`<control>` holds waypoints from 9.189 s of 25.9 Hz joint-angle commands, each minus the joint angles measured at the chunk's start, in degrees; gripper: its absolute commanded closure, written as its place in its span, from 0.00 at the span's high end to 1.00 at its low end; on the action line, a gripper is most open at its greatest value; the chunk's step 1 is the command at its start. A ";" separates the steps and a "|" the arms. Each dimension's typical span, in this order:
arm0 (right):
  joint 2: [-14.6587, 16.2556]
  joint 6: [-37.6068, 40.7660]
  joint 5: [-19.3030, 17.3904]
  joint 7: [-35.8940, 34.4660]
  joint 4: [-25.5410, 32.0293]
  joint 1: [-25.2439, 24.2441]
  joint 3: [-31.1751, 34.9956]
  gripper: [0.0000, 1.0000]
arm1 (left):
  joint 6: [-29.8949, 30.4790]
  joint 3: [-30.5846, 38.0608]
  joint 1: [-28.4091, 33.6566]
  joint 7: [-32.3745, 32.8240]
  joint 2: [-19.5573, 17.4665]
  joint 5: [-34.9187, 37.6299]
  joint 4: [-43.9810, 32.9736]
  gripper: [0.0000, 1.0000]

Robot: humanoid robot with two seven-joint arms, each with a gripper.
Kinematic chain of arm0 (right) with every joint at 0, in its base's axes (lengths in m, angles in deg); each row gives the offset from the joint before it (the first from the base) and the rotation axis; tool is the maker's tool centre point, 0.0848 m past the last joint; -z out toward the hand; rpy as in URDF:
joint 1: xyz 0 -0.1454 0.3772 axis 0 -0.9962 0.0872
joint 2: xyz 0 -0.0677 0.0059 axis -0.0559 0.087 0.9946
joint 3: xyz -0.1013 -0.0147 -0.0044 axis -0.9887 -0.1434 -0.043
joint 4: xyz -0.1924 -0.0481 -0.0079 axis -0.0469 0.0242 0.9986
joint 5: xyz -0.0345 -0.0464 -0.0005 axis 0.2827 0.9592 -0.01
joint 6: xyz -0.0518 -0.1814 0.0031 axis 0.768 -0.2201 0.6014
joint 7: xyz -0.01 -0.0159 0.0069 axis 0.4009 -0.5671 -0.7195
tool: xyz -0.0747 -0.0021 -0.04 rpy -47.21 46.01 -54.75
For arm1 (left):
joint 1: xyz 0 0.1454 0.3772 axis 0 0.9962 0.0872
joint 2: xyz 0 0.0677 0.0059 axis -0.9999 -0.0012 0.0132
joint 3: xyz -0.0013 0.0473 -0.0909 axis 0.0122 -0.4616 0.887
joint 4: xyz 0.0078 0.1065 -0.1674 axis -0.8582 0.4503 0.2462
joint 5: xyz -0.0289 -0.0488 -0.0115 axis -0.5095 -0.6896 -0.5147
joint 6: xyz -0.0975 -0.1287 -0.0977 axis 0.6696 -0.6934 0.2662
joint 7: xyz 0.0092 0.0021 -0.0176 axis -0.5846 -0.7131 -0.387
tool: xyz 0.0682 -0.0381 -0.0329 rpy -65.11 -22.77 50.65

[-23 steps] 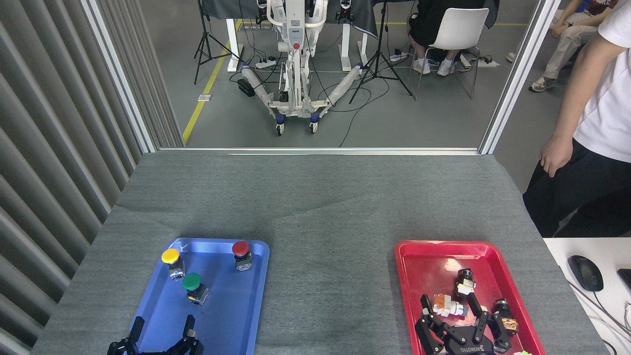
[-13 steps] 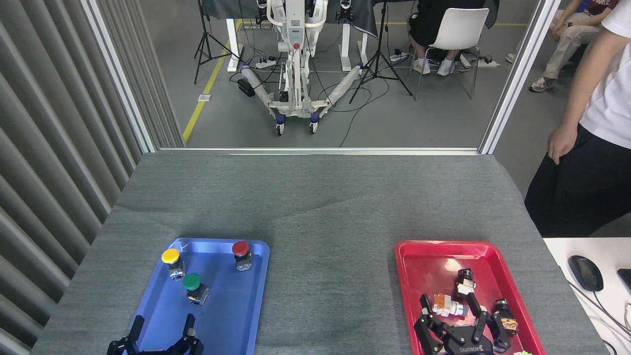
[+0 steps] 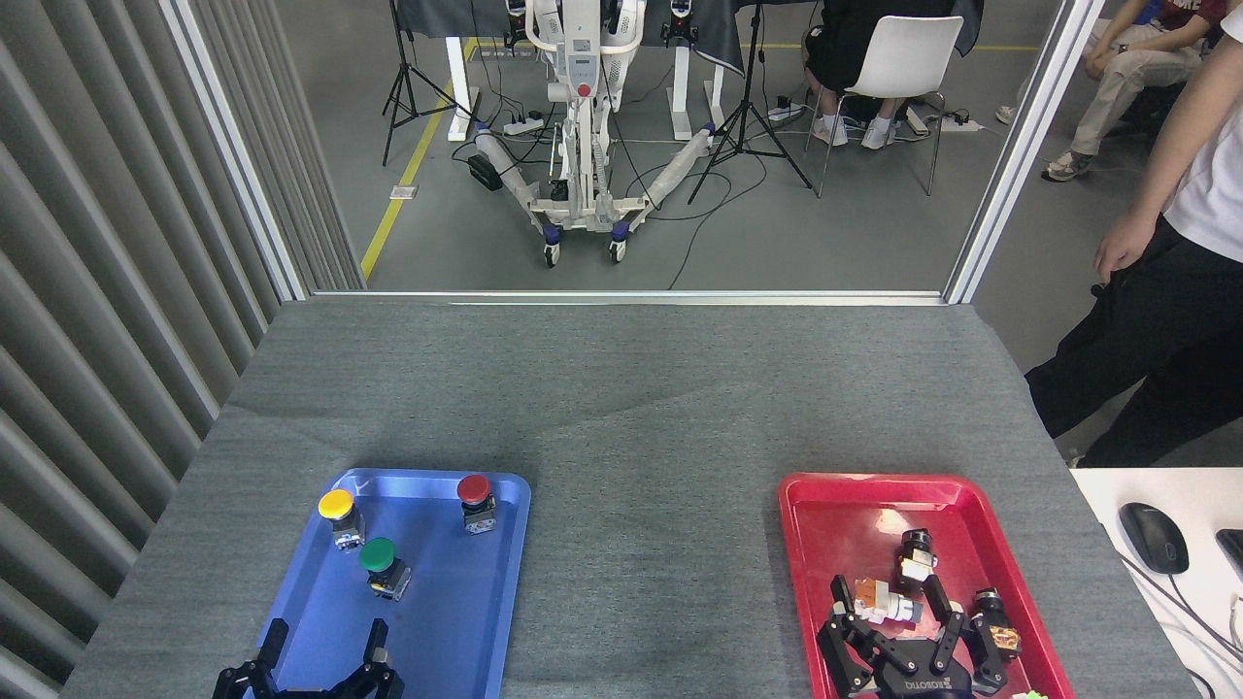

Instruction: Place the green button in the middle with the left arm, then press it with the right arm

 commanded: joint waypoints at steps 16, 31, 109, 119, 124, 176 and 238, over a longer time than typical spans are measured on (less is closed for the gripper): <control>-0.54 -2.54 3.27 -0.19 0.00 0.46 -0.52 1.00 | 0.20 0.00 -0.12 0.07 -0.01 -0.17 0.23 0.99; -1.77 -2.01 3.71 -0.37 0.00 0.46 -0.79 1.00 | 4.25 0.00 -2.58 0.07 0.25 0.10 3.22 1.00; -2.03 -1.22 3.79 -0.37 -0.97 1.69 -1.58 1.00 | 8.47 -44.29 -36.85 -5.90 -14.78 -14.67 27.83 0.00; -2.21 -1.22 3.79 -0.37 -0.97 1.69 -1.67 1.00 | -2.96 -59.24 -43.10 -5.81 -7.57 -21.44 34.94 0.00; -2.12 -1.22 3.71 -0.37 -0.97 1.60 -1.67 1.00 | -3.05 -60.03 -44.24 -5.73 0.17 -19.59 44.26 0.00; -0.72 6.43 4.85 -0.45 -7.12 6.87 -12.39 0.00 | 8.55 6.06 -9.17 -0.98 0.78 3.53 11.66 0.99; 1.74 -5.52 -1.04 -6.87 -8.61 4.41 -2.55 1.00 | 9.96 6.15 -10.22 -1.07 1.48 2.73 11.13 0.99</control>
